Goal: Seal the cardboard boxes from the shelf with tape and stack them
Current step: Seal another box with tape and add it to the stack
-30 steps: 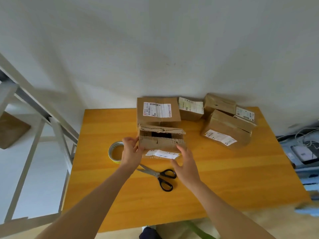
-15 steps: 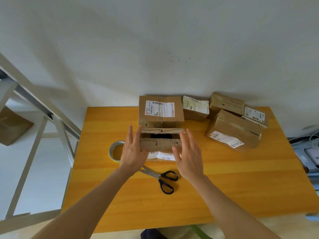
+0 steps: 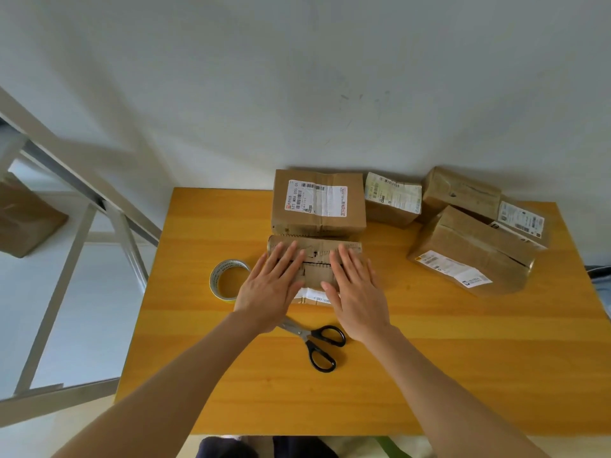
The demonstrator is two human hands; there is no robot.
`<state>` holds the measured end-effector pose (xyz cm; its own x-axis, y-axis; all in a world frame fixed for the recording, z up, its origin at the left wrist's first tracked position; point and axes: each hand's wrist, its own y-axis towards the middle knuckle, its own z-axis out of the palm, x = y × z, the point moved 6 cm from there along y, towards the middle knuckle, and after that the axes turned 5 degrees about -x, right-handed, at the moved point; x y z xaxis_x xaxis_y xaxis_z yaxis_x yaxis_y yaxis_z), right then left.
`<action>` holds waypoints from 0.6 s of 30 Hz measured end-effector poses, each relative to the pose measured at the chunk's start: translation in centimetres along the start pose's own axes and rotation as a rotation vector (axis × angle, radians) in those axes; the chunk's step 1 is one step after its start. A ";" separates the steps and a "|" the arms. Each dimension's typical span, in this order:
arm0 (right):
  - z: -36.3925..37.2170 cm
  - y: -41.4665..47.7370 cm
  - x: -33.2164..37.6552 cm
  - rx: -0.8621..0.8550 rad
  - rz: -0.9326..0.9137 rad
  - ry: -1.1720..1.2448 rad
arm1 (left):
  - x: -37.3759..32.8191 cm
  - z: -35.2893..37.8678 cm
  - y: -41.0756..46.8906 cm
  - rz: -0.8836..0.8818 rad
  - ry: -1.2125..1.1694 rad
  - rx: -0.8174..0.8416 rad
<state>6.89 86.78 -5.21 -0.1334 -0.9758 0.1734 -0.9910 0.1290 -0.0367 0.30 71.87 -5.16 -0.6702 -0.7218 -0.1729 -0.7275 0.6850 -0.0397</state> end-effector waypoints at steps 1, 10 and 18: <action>0.1 -0.1 0.0 0.002 0.000 -0.010 | 0.0 0.2 -0.1 0.001 -0.007 0.007; -1.0 -0.6 0.8 -0.076 0.029 0.040 | 0.3 0.0 -0.7 0.024 -0.196 -0.035; -3.2 -0.7 4.2 -0.312 0.052 0.096 | 7.4 -1.2 -2.7 -0.148 -0.318 -0.126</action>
<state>7.01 83.12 -1.34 -0.1701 -0.9472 0.2717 -0.9372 0.2407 0.2524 -2.86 64.54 -5.19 -0.4918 -0.7316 -0.4721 -0.8388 0.5436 0.0313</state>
